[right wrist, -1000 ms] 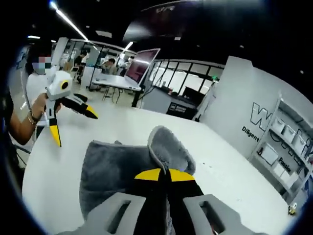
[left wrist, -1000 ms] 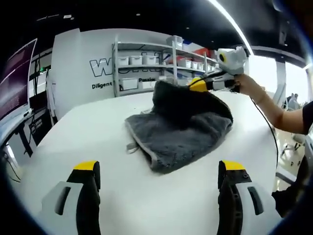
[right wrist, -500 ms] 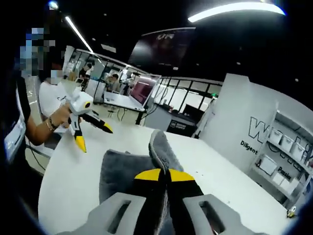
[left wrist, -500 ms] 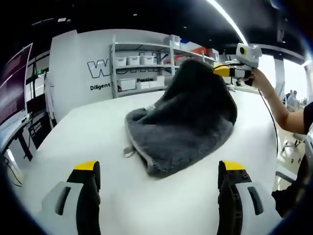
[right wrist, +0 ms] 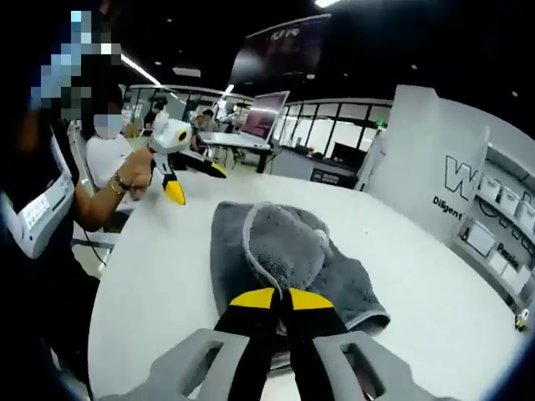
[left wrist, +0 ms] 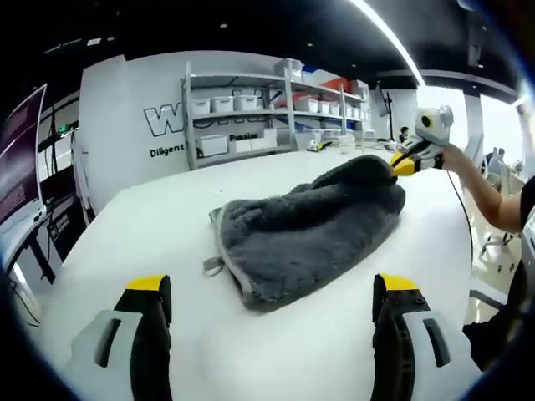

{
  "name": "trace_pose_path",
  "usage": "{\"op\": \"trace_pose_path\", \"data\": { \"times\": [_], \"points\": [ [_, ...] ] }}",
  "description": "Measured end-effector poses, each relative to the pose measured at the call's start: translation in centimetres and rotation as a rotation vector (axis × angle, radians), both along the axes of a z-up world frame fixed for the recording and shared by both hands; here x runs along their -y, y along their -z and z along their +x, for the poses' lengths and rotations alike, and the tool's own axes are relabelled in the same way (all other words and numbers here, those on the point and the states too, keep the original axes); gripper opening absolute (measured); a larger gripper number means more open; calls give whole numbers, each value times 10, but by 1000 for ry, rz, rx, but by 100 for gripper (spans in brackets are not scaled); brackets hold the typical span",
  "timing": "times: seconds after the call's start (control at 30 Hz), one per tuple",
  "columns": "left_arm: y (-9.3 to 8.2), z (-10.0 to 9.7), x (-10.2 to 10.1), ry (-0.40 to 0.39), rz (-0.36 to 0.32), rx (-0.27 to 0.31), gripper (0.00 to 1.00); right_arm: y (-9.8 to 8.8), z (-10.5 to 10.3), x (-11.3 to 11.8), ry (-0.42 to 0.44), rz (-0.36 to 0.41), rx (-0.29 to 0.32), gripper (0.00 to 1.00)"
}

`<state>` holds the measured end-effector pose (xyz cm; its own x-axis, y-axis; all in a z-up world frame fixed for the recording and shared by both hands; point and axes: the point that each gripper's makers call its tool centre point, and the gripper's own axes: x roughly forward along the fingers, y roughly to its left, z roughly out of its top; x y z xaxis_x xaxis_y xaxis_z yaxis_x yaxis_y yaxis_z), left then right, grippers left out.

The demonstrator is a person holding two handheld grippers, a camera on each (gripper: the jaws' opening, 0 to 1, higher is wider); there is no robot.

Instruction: Open the folded towel by lifting each exposed corner and separating the folded layers until the towel lies flat within the target outline without major curled edges

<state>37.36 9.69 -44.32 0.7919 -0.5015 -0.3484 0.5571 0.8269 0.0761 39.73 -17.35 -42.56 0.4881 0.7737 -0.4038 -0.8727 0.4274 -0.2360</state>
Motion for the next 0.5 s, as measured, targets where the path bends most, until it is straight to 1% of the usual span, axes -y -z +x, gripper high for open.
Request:
{"op": "trace_pose_path", "data": {
  "times": [0.07,0.13,0.3,0.4,0.47,0.5],
  "points": [
    [-1,0,1,0,-1,2,99,15,5,5,24,-54,1,0],
    [-1,1,2,0,0,0,99,25,5,2,18,-81,0,0],
    [0,1,4,-2,3,-4,99,37,5,-3,12,-109,-9,1],
    [2,1,4,-1,7,-7,99,42,5,-5,20,-131,-3,3],
    [2,1,4,-1,9,-9,99,43,3,-5,21,-138,-12,7],
    [2,1,3,-5,7,-10,99,44,0,-6,20,-142,-20,15]
  ]
}}
